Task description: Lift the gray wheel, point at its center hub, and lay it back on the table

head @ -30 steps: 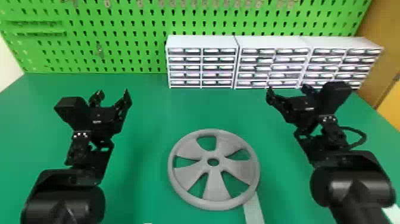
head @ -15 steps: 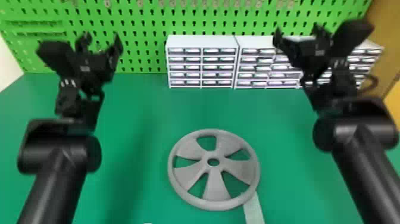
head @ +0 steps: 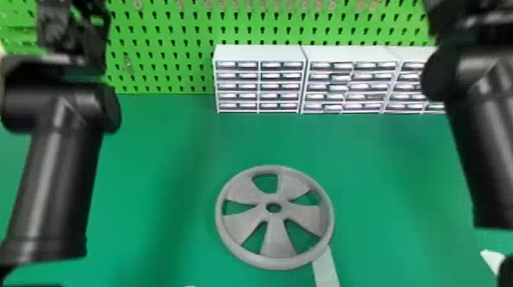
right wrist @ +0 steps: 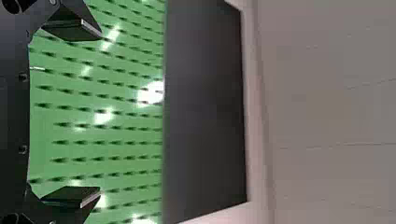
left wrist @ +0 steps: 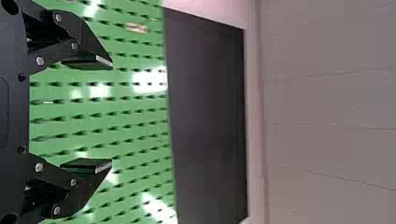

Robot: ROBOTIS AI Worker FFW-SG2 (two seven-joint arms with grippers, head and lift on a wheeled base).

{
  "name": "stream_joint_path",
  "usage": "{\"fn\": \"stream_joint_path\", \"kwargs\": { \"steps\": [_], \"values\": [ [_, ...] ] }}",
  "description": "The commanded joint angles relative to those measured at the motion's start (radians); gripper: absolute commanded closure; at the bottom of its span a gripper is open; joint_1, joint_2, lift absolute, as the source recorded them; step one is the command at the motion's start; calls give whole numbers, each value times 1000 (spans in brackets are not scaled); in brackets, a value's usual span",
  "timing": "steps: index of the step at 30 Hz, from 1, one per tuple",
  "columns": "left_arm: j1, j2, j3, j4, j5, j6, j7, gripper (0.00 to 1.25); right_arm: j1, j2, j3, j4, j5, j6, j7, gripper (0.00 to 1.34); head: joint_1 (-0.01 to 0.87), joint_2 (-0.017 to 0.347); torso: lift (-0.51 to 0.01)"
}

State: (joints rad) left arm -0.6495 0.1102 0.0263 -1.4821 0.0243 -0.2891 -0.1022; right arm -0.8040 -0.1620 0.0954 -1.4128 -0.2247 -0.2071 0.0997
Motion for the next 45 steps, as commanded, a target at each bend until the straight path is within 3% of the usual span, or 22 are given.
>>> {"fn": "stream_joint_path", "kwargs": {
  "steps": [1, 10, 22, 28, 33, 37, 45],
  "values": [
    [-111, 0, -17, -1, -26, -38, -1, 502, -103, -1, 10, -28, 21, -44, 0, 131, 692, 48, -96],
    [-331, 16, -103, -1, -27, -48, 19, 504, -279, 9, 41, -46, 41, -84, -15, 131, 692, 48, -96],
    [-570, 29, -167, -1, -40, -56, 58, 504, -451, 15, 46, -83, 42, -100, -41, 131, 692, 48, -96],
    [-662, 29, -171, -20, -41, -56, 68, 504, -531, -2, 38, -94, 33, -60, -43, 131, 692, 48, -96],
    [-711, 32, -155, -21, -29, -48, 70, 504, -574, -18, 33, -103, 33, -31, -44, 131, 692, 48, -96],
    [-707, 40, -154, -40, -52, -45, 102, 504, -580, -33, 21, -112, 28, -18, -43, 131, 692, 48, -96],
    [-705, 45, -155, -49, -37, 7, 121, 504, -584, -37, 7, -118, -1, 25, -44, 131, 692, 48, -96]
  ]
}}
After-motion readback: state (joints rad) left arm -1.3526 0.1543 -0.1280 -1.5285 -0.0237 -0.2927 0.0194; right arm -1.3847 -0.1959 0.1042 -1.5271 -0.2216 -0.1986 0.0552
